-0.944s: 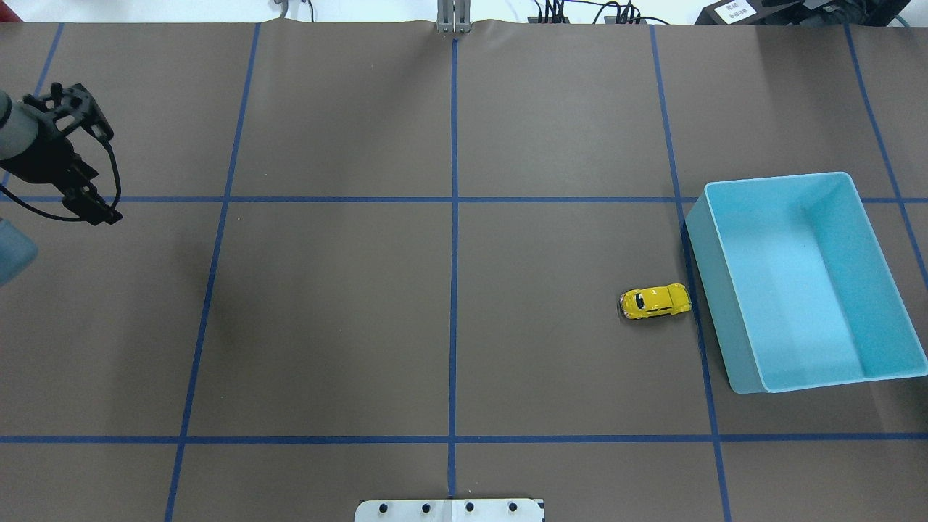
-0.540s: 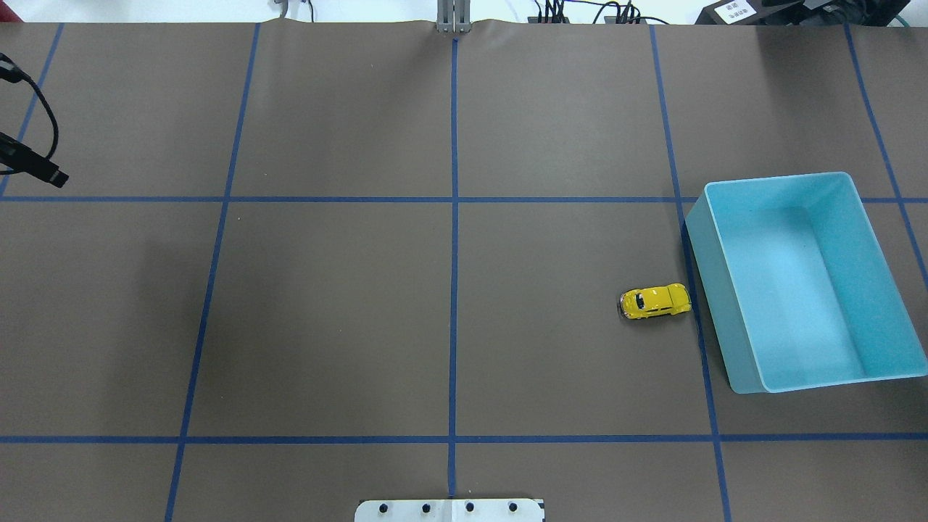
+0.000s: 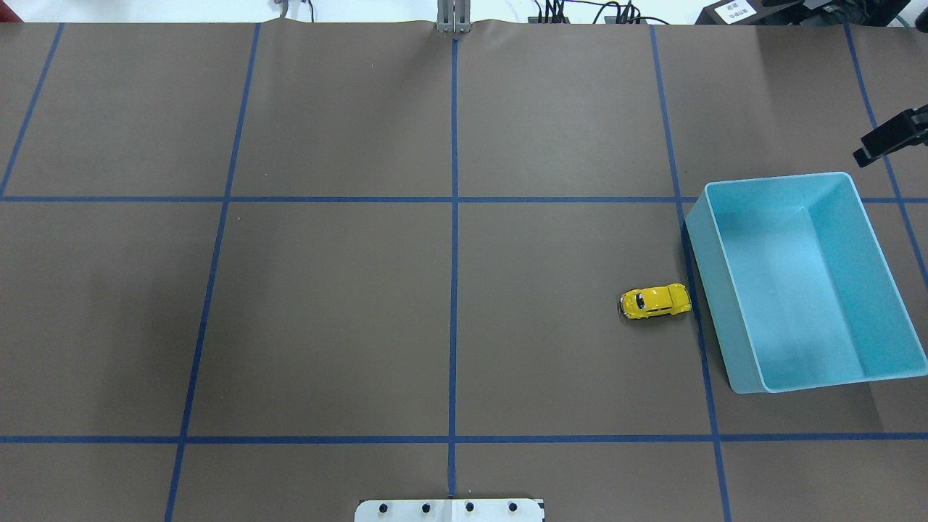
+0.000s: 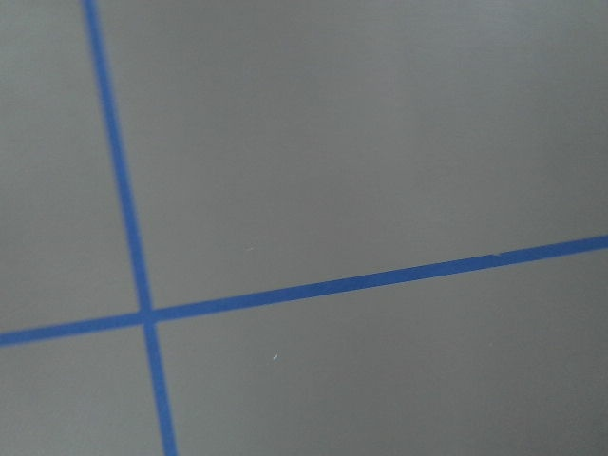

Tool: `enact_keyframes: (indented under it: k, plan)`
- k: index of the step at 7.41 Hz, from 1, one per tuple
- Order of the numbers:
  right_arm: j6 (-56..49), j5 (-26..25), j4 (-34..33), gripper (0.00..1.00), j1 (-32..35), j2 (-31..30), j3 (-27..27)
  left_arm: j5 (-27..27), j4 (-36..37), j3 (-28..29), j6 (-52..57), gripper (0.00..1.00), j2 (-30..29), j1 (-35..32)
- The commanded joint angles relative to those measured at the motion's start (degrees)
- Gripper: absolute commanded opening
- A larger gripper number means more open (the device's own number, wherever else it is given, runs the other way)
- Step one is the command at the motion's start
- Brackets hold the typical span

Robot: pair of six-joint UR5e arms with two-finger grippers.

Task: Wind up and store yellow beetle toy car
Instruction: 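Move the right gripper over the yellow car beside the bin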

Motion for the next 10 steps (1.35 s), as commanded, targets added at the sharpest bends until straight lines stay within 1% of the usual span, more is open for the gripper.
enact_keyframes:
  k: [1, 2, 3, 4, 5, 6, 7, 8, 10]
  plan:
    - [-5.71, 0.00, -0.18, 1.00, -8.36, -0.15, 9.56, 0.27, 1.96, 0.40, 0.46, 1.00, 2.25, -5.71]
    - [-12.63, -0.17, -0.18, 1.00, -10.31, -0.33, 10.37, 0.36, 1.96, 0.84, 0.55, 1.00, 2.69, -5.82]
    - [-22.45, -1.39, -0.18, 1.00, -12.16, -0.68, 10.29, 1.06, 1.96, 1.01, 3.33, 1.00, 2.87, -6.51]
    - [-31.77, -4.28, 0.08, 1.00, -13.13, -1.12, 9.68, 1.06, 2.13, 1.02, 8.06, 1.00, 2.96, -6.78]
    - [-40.13, -4.57, 0.52, 1.00, -14.01, -0.51, 6.98, 0.98, 2.31, 1.10, 8.19, 1.00, 3.74, -7.05]
    - [-46.04, -4.57, 5.22, 1.00, -15.59, -0.33, 3.47, 1.15, 1.96, 1.10, 8.28, 1.00, 4.53, -7.05]
    - [-46.71, -4.13, 11.27, 1.00, -17.34, -0.50, 0.74, 4.20, 1.87, 0.58, 8.20, 1.00, 4.63, -7.05]
    - [-46.11, -4.13, 12.03, 1.00, -19.28, -0.33, -0.59, 5.27, 1.78, 0.49, 8.19, 1.00, 4.37, -6.79]
    - [-45.92, -4.48, 12.12, 1.00, -22.97, 0.02, -1.65, 4.58, 1.52, -0.03, 8.37, 1.00, 4.37, -6.79]
